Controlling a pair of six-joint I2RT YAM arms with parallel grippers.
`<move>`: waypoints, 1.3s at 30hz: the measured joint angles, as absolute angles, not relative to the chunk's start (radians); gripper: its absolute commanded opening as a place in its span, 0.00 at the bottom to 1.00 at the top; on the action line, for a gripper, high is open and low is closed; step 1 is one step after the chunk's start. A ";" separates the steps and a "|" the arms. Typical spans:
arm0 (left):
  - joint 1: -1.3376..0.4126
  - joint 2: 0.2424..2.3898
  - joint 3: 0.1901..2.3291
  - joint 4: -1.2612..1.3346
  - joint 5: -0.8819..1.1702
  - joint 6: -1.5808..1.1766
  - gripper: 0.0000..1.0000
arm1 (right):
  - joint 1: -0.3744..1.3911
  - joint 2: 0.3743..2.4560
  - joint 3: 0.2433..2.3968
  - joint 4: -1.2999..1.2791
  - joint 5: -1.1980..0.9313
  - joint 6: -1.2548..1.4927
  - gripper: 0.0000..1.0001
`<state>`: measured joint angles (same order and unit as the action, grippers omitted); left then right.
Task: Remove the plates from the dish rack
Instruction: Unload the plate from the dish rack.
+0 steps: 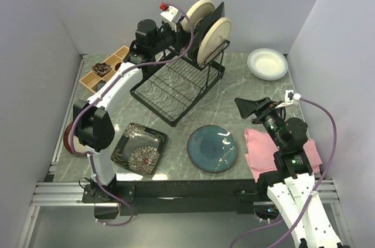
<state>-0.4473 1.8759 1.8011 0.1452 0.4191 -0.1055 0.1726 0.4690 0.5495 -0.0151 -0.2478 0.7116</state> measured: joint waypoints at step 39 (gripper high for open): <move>-0.473 1.653 1.602 0.244 0.255 -0.007 0.01 | 0.173 0.459 0.550 -0.015 -0.249 0.712 1.00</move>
